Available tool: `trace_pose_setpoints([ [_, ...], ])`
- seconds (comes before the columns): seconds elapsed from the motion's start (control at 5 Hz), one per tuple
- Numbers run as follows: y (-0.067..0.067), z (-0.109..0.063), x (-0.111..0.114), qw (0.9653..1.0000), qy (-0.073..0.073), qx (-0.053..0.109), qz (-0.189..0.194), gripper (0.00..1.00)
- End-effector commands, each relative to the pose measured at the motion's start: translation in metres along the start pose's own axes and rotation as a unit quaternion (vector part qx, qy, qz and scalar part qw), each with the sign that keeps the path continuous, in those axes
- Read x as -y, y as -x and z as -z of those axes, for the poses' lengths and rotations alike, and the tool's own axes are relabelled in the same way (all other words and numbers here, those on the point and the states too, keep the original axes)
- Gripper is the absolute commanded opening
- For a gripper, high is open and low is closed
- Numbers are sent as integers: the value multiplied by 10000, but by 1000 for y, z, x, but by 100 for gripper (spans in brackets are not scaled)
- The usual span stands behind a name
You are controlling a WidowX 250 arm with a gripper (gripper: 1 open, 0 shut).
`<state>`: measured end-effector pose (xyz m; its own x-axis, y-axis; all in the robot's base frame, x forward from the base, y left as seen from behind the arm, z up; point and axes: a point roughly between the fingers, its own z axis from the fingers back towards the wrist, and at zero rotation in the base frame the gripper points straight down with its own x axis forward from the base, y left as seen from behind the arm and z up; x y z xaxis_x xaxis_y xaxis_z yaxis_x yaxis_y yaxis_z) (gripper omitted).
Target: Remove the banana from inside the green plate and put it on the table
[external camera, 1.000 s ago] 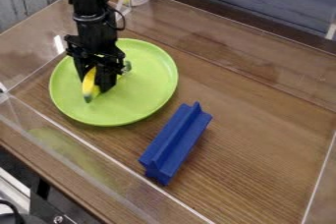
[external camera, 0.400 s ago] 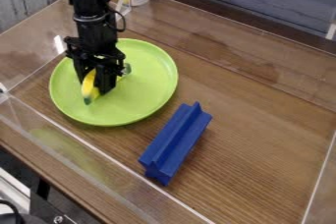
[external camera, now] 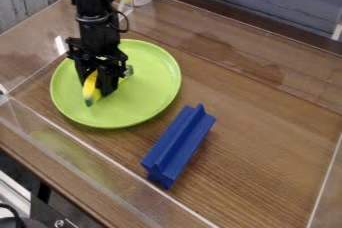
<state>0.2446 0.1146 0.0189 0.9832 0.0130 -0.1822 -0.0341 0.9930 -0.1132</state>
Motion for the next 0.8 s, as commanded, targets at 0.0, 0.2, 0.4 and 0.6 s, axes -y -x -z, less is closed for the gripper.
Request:
trace_pose_setpoints([
  [0.0,-1,0,6,10000,1,-68,70,0],
  [0.2,0,0,8,9999,-1,-125,97,0],
  [0.4,0,1,10,9998,5,-178,124,0],
  [0.6,0,1,12,9996,15,-229,147,0],
])
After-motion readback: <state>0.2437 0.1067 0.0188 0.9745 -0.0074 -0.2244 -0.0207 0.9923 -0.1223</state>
